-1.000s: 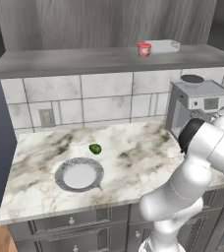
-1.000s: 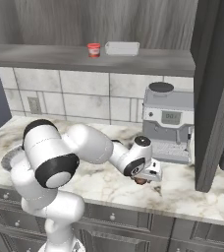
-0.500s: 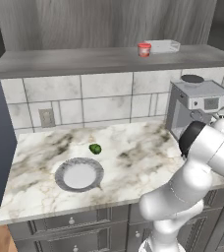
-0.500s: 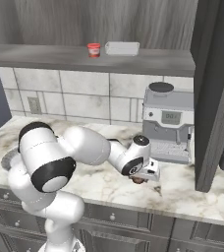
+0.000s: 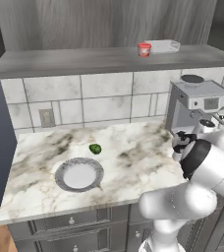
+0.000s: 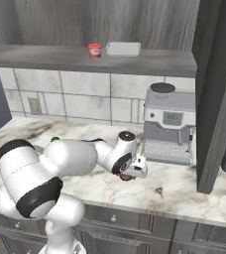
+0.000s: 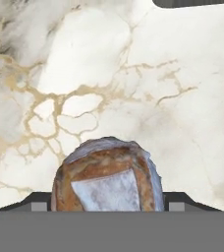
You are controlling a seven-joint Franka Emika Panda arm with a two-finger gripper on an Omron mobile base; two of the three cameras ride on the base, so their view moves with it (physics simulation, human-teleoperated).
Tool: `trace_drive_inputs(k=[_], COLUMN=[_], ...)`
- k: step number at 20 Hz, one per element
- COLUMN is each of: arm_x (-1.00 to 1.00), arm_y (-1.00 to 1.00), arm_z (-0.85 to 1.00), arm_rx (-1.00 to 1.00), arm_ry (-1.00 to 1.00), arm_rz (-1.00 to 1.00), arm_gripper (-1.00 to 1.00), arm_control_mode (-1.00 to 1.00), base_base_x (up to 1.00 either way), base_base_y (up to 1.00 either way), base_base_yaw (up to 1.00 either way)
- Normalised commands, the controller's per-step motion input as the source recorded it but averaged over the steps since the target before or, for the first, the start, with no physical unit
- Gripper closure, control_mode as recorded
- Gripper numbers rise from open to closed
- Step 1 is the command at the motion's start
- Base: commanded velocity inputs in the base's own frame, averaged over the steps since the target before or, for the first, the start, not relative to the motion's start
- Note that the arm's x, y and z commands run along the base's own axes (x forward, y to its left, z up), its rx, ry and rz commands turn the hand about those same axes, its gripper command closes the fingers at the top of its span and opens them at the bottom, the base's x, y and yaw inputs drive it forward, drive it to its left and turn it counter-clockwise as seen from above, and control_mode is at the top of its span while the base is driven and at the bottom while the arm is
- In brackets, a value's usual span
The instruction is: Pick the avocado and bread from the counter and place them on the plate. Then pick the jam from the cabinet and place it next to the plate. Lastly close the cabinet door.
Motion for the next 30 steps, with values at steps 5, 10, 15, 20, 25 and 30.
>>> trace_drive_inputs(k=[5, 10, 15, 20, 25, 30], arm_x=[-0.23, -0.32, -0.27, -0.11, 0.00, 0.00], arm_y=[0.53, 0.60, 0.70, 0.71, 0.76, 0.69], arm_z=[0.42, 0.43, 0.38, 0.34, 0.32, 0.23], arm_rx=[0.00, 0.00, 0.00, 0.00, 0.00, 0.00], arm_ry=[0.00, 0.01, 0.04, 0.00, 0.00, 0.01], arm_rz=[0.06, 0.03, 0.01, 0.02, 0.04, 0.01], arm_gripper=[1.00, 1.00, 1.00, 1.00, 1.00, 1.00], arm_control_mode=[-1.00, -1.00, -1.00, -1.00, -1.00, -1.00], base_base_x=[0.00, 0.00, 0.00, 0.00, 0.00, 0.00], base_base_y=[0.00, 0.00, 0.00, 0.00, 0.00, 0.00], base_base_yaw=[0.00, 0.00, 0.00, 0.00, 0.00, 0.00])
